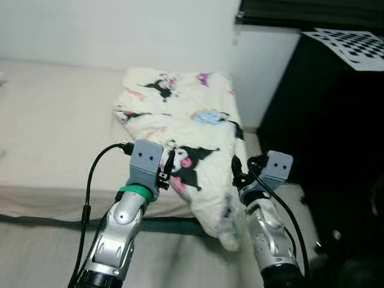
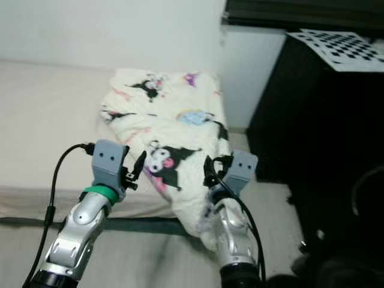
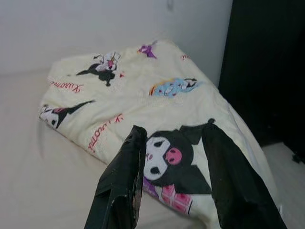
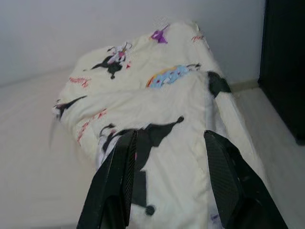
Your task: Clean up the room
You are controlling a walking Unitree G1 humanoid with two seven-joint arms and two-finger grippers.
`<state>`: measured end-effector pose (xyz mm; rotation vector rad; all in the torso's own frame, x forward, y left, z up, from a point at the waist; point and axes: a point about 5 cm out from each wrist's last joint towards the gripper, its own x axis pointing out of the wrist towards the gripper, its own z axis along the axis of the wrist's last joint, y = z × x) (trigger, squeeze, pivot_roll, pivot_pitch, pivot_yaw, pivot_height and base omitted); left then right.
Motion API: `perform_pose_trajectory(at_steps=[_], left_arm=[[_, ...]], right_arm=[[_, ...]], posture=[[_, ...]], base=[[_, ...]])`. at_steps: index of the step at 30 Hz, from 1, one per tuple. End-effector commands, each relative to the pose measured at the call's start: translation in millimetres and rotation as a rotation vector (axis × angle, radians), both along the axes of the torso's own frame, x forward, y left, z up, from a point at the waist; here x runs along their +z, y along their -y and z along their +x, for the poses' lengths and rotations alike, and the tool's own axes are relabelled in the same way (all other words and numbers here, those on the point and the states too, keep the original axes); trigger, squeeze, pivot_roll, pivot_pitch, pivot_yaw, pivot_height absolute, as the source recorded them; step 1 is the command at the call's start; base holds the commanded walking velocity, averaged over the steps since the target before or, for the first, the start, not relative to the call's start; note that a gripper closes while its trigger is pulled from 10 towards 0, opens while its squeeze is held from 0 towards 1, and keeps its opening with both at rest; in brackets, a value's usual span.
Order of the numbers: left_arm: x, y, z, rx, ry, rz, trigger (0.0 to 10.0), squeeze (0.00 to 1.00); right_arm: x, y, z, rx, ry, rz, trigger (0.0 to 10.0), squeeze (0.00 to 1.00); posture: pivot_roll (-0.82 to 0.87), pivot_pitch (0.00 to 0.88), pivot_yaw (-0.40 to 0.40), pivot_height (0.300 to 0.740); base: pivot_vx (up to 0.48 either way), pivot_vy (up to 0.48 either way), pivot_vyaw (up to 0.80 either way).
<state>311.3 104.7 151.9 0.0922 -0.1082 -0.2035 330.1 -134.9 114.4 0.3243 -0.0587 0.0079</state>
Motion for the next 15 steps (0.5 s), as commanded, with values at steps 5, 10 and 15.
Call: perform_pose_trajectory(at_steps=[5, 10, 15], left_arm=[[-4.8, -6.9, -0.2, 0.022, -0.021, 0.005, 10.0, 0.00], [-6.5, -5.9, 0.6, 0.011, -0.031, 0.010, 10.0, 0.00], [-10.9, -5.4, 1.4, 0.001, -0.056, 0.033, 10.0, 0.00]], right_arm=[[-5.3, -8.1, -2.2, 0.020, -0.022, 0.009, 10.0, 0.00], [-5.8, -8.3, -2.0, 0.018, -0.023, 0.009, 10.0, 0.00], [-7.2, -8.0, -2.4, 0.019, -0.027, 0.005, 10.0, 0.00]], posture=[[0.01, 0.033, 0.007, 0.740], [0.01, 0.032, 0.008, 0.740], [0.01, 0.033, 0.007, 0.740]], base=[[0.000, 0.000, 0.00], [0.000, 0.000, 0.00], [0.000, 0.000, 0.00]])
